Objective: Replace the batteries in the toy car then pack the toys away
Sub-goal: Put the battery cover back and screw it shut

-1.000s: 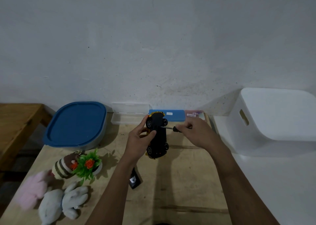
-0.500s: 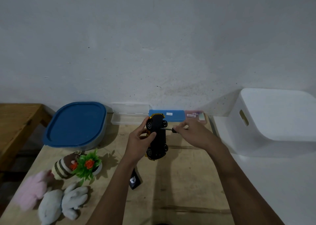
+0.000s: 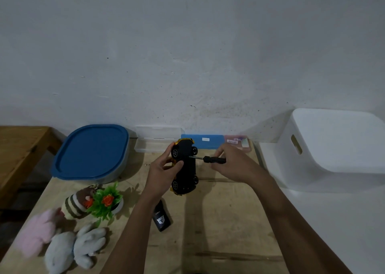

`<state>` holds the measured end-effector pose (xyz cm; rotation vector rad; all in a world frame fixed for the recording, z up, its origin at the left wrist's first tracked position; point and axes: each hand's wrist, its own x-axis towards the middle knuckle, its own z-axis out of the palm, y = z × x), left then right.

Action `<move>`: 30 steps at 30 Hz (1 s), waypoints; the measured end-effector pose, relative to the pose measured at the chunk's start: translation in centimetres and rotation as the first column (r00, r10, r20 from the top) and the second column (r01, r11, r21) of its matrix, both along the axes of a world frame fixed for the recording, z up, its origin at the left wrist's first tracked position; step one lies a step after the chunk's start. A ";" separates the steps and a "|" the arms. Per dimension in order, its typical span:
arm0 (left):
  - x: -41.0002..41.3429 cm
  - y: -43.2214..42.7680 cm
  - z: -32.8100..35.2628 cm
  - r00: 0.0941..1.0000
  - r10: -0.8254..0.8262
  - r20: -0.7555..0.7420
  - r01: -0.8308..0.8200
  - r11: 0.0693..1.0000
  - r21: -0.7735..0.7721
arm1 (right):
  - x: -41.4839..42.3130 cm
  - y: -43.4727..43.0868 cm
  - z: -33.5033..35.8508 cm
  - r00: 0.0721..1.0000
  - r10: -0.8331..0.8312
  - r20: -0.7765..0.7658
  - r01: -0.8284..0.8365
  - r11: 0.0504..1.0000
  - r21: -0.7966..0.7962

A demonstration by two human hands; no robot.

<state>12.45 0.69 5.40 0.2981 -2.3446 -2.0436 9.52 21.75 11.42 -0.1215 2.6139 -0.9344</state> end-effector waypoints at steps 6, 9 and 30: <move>0.2 -0.2 -0.1 1.000 -0.010 -0.002 0.009 1.000 -0.021 | 0.2 -0.9 -0.3 1.000 -0.001 0.005 0.001 0.999 0.033; 0.3 -0.2 -0.1 1.000 -0.014 -0.017 0.014 0.999 -0.033 | 0.6 -0.8 -0.2 1.000 0.014 0.025 -0.014 1.000 -0.007; 0.4 0.3 0.4 0.999 -0.043 -0.002 0.043 0.998 -0.052 | 0.5 -0.9 0.3 0.998 0.031 0.063 -0.033 0.999 0.031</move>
